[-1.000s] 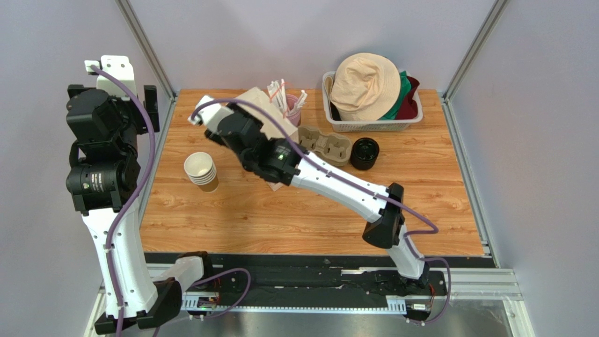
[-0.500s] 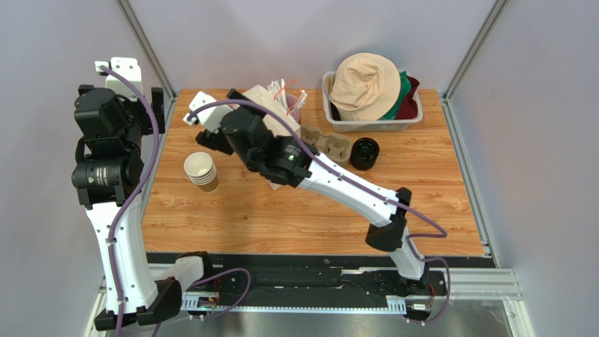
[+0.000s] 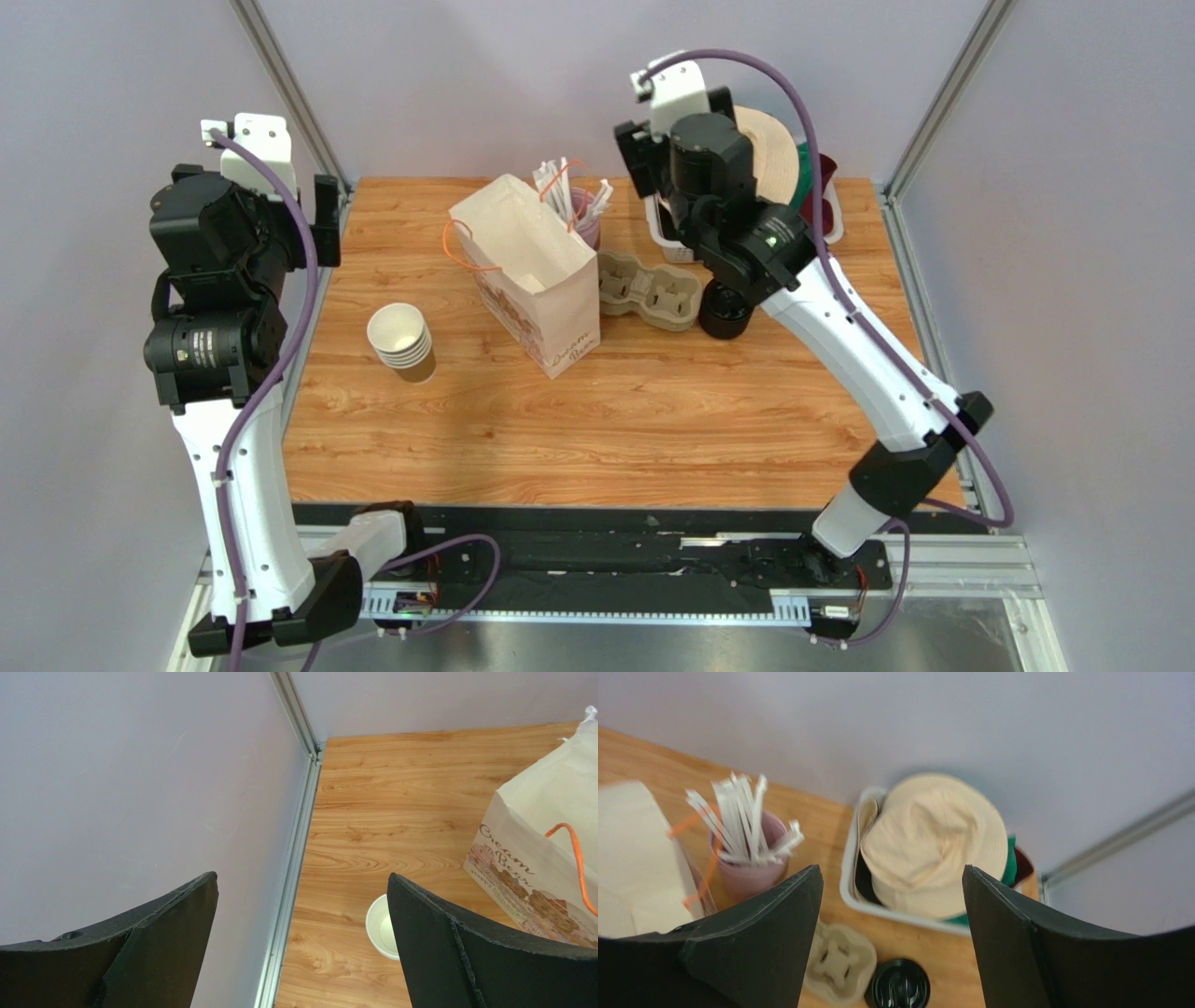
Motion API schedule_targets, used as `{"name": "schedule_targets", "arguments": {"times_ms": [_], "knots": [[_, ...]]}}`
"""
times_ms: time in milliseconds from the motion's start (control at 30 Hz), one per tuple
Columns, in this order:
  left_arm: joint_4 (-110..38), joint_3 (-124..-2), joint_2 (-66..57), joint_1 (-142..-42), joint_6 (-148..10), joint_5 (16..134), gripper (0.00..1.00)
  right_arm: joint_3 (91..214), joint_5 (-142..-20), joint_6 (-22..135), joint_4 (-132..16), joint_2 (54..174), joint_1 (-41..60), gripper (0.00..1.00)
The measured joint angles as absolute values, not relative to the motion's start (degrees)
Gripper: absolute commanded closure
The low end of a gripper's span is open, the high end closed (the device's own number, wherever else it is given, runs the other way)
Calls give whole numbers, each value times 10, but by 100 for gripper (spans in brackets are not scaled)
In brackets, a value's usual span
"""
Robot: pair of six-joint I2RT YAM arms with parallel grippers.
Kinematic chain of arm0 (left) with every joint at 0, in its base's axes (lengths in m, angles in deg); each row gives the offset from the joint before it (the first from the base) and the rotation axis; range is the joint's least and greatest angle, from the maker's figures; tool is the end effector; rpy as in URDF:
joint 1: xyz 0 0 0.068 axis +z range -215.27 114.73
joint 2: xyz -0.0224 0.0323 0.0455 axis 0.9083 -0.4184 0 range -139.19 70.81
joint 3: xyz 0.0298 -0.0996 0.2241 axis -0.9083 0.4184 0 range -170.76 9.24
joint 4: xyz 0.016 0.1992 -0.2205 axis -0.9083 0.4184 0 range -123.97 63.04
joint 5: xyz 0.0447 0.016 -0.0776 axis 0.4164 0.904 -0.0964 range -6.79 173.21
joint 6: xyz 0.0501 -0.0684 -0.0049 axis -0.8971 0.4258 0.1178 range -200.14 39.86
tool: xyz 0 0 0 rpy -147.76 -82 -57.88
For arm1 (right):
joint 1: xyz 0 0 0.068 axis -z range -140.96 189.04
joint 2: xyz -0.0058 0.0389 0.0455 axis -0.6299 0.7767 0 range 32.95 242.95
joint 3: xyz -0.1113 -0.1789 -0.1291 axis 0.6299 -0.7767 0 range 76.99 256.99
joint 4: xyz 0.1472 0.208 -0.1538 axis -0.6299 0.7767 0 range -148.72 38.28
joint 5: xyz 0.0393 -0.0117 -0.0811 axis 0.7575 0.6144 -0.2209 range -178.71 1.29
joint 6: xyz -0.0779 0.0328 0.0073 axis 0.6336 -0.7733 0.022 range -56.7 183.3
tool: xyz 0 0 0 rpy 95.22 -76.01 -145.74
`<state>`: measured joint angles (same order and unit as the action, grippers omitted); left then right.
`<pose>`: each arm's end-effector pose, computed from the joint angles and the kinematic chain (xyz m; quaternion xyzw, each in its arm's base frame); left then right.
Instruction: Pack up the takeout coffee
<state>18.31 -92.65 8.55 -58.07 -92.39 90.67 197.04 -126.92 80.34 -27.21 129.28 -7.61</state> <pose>0.2308 0.0390 0.5180 -0.0063 0.7801 0.1554 0.6060 0.3168 0.2685 0.5003 -0.1929 0.7183 -0.0797 0.6636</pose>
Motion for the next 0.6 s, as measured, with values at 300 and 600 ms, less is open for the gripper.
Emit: {"name": "schedule_targets", "arguments": {"times_ms": [300,600], "knots": [[185,-926,82,-580,-920,862,1,1672,-1209,598,-281,1243,-32,30],[190,-924,94,-580,-922,844,1,1711,-1136,403,-235,1377,31,35]]}}
